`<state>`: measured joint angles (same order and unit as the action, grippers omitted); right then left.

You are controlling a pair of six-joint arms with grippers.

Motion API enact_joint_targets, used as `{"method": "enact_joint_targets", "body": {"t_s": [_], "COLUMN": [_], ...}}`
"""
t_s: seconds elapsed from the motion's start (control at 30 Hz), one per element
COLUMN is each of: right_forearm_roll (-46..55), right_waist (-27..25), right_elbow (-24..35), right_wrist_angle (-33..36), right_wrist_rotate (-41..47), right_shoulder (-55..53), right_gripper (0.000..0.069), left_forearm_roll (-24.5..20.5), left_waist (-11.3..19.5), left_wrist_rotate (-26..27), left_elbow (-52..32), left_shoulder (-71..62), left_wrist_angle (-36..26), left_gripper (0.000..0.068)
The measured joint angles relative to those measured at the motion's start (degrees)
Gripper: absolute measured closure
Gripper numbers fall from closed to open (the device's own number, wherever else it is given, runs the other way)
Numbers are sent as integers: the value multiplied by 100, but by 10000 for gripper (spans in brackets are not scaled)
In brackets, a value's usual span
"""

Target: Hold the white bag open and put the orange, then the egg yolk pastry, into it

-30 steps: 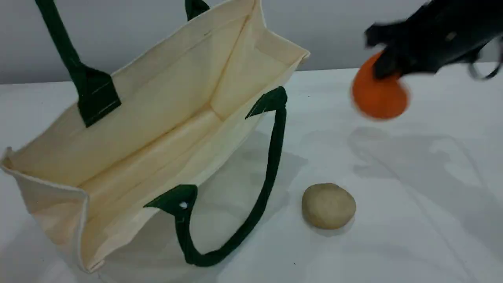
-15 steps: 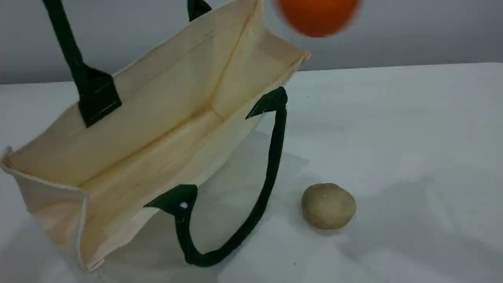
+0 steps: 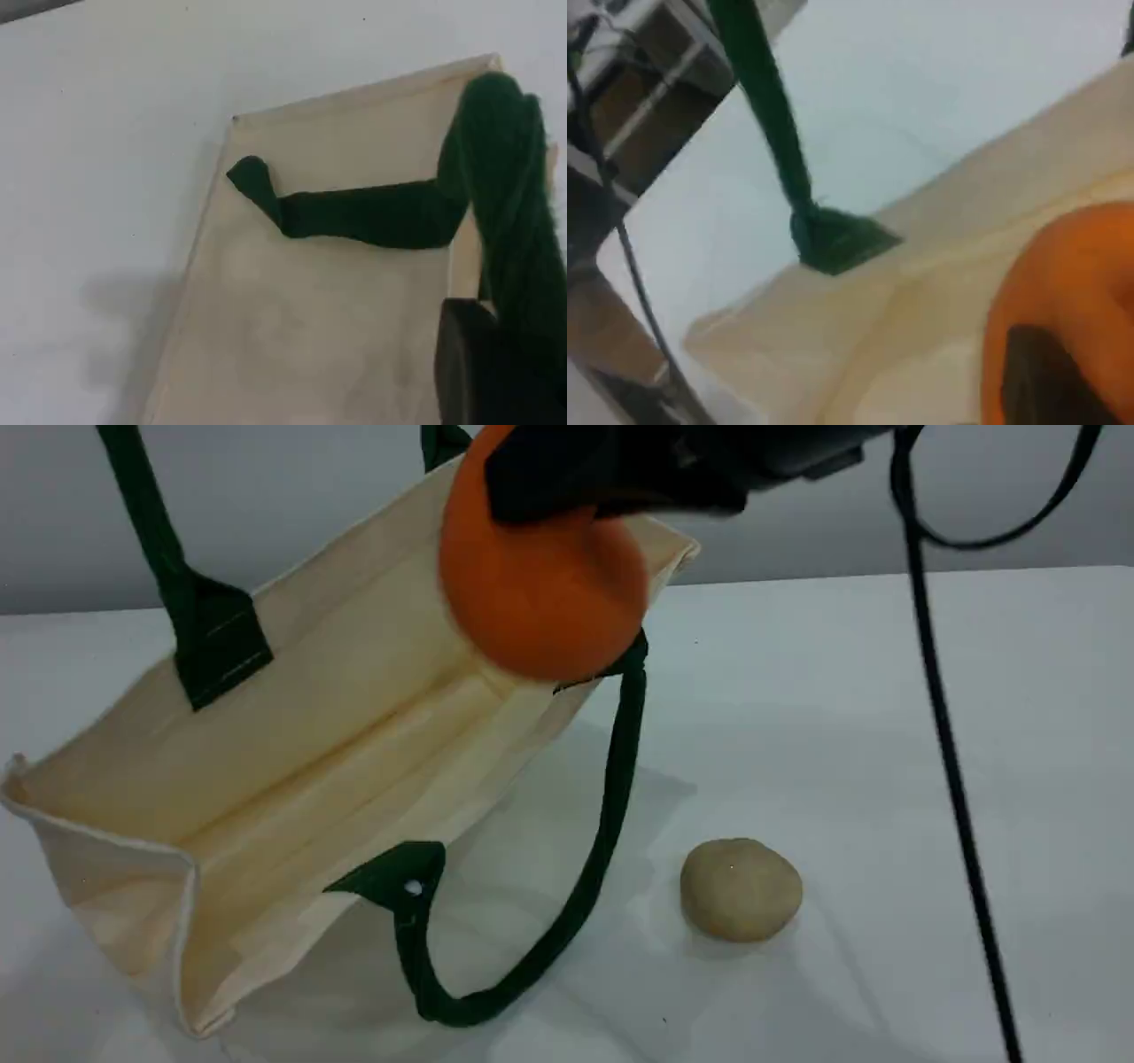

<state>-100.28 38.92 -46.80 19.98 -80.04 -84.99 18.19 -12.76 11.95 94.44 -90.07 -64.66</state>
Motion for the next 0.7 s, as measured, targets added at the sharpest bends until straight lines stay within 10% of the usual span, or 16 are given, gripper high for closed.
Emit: {"method": "enact_joint_targets", "body": {"t_s": [0.7], "right_forearm_roll": [42], "right_waist": [202], "right_elbow": [-1328], "right_wrist_angle": [706], "right_wrist_rotate": [50], "right_shoulder": [-1802], "right_gripper": [648], "left_forearm_roll": [0], "left_waist": [0], "left_wrist_rotate": [0], "left_elbow": [0], "left_shoulder": [0], "left_wrist_angle": [-42], "left_gripper": [602]}}
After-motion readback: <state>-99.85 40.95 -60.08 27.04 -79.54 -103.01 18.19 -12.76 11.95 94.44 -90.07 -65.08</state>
